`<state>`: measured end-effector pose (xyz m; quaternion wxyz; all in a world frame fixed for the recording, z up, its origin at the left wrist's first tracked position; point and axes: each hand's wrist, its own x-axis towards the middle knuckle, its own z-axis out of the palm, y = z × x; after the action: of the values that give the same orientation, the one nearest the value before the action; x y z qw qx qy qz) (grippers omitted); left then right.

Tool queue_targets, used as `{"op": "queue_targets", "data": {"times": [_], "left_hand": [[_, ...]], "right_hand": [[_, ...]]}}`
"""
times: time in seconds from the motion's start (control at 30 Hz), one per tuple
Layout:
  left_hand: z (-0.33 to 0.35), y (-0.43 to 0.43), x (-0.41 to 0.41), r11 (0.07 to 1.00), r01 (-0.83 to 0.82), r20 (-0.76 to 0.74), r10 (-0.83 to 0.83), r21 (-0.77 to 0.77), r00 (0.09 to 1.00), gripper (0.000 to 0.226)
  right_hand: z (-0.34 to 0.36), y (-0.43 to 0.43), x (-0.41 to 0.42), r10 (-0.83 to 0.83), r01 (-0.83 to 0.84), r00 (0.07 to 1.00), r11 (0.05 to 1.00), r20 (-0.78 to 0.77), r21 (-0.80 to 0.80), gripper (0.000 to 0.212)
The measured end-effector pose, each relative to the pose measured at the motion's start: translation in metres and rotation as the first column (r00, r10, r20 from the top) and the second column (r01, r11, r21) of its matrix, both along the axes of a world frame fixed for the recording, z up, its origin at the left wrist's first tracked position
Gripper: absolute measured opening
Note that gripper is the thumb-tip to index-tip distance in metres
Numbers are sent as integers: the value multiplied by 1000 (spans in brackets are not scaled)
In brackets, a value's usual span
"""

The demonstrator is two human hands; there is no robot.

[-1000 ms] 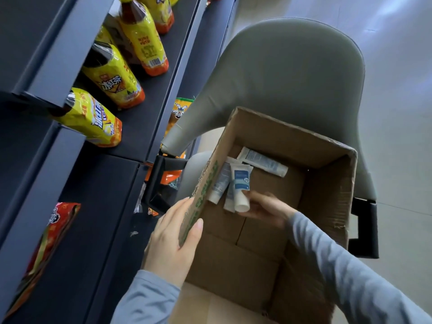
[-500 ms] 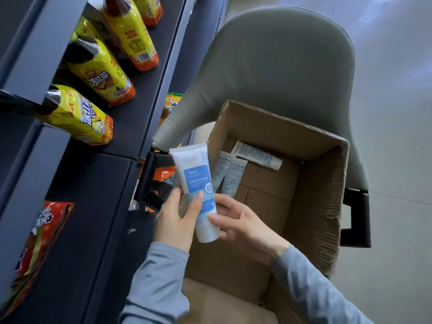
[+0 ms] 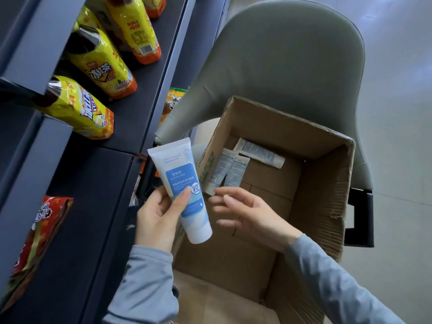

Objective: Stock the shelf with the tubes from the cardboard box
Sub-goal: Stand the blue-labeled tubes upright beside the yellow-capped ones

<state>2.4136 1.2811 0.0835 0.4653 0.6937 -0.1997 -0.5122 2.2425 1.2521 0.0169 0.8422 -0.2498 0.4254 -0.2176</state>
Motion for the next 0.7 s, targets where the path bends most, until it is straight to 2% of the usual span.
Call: {"op": "queue_targets", "data": {"times": [0.07,0.13,0.2,0.3,0.37,0.43,0.6,0.7], "left_hand": [[-2,0,8,1000,-24,-23,24,13,999,11],[-4,0,15,999,-30,-23,30,21,999,10],[-6,1,21,999,-28,-18,29,25,999,11],[-12,4,26,999,-14,-13,14,31,1000,15],[-15,5,27,999,6,-5,-6,40,1000,23],[-19,6,27,998,32,4,-33,58,999,30],[-30,2,27,995,47,-29,-45,86,999,29],[-33,-3,25,996,42,-55,-38,73,998,26]], "right_hand": [[-19,-7,-8,-94,74,968,993,-232,-92,34],[-41,-15,-15,-197,70,835,964,-514,-256,25],[-66,-23,-23,-240,-48,652,934,-719,-355,28],[-93,-38,-35,-155,-343,407,887,-900,-308,48],[-104,-53,-41,-145,-504,284,819,-948,-276,55],[-110,-69,-45,-134,-594,228,766,-964,-246,61],[-121,-95,-48,-21,-727,98,682,-995,-86,63],[-128,-104,-51,-11,-778,9,628,-1000,-14,62]]}}
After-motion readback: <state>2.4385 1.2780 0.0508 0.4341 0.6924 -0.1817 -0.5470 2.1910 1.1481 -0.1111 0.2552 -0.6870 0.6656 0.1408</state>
